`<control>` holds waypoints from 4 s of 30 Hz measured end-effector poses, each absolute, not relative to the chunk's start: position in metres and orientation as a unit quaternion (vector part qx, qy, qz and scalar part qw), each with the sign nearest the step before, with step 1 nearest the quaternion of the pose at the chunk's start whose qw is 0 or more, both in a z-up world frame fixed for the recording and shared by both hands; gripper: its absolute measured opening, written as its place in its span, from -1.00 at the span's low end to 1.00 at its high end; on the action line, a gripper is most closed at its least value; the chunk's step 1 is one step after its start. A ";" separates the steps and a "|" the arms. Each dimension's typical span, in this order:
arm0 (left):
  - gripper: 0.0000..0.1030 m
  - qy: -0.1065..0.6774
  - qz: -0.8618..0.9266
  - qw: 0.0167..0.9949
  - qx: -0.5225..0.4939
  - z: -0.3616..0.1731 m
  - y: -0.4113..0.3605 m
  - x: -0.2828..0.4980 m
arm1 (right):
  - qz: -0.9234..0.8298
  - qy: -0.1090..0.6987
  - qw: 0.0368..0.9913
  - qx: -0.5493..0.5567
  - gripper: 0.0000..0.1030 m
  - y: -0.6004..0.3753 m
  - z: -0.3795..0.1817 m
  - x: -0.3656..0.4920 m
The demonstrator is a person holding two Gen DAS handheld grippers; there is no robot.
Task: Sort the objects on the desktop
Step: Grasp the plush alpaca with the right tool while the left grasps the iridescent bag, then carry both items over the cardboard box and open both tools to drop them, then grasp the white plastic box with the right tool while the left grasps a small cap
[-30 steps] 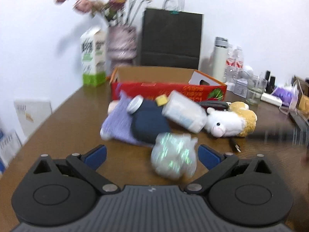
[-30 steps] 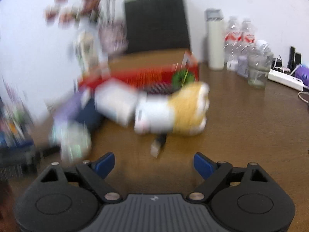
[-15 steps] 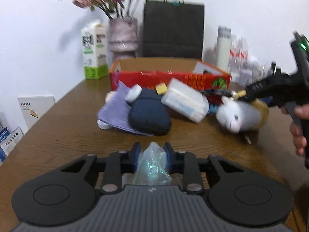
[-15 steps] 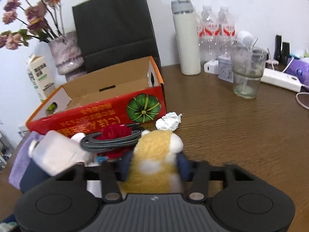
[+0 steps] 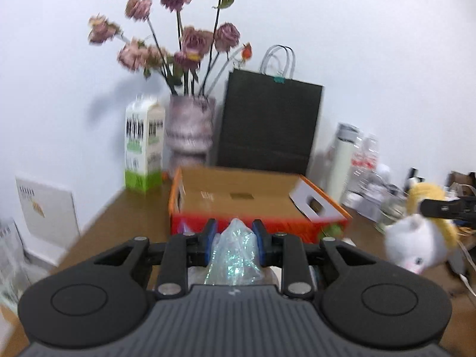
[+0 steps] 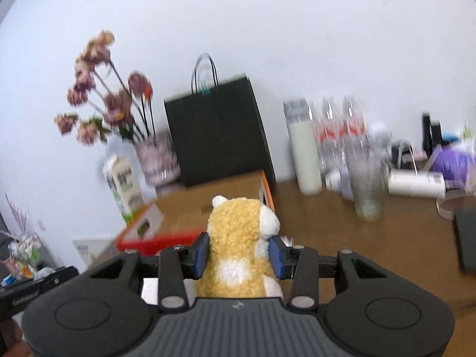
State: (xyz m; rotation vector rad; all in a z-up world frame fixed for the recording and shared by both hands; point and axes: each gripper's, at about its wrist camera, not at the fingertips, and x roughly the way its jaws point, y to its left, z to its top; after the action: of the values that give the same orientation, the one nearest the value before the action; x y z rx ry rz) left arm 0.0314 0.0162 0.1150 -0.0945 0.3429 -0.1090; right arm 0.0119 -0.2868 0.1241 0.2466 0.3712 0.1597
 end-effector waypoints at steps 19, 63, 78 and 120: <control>-0.46 0.390 0.026 0.917 0.076 0.048 0.003 0.285 | 0.014 0.344 0.939 0.003 -0.21 -0.211 0.081 0.305; 0.96 0.309 -0.037 0.948 -0.069 0.020 0.032 -0.048 | 0.044 0.307 0.949 0.049 0.90 -0.210 0.031 -0.030; 1.00 0.231 -0.025 0.972 -0.023 0.032 0.014 -0.077 | 0.073 0.311 0.946 0.058 0.90 -0.199 0.012 -0.052; -0.53 0.285 -0.120 0.950 -0.049 0.032 0.036 0.131 | 0.290 0.239 0.926 -0.016 0.23 -0.189 0.042 0.112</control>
State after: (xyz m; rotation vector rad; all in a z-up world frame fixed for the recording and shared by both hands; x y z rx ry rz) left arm 0.1314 0.0355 0.0323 -0.1001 0.5806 -0.2433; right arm 0.1120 -0.1894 0.0421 -0.0330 0.4905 0.5954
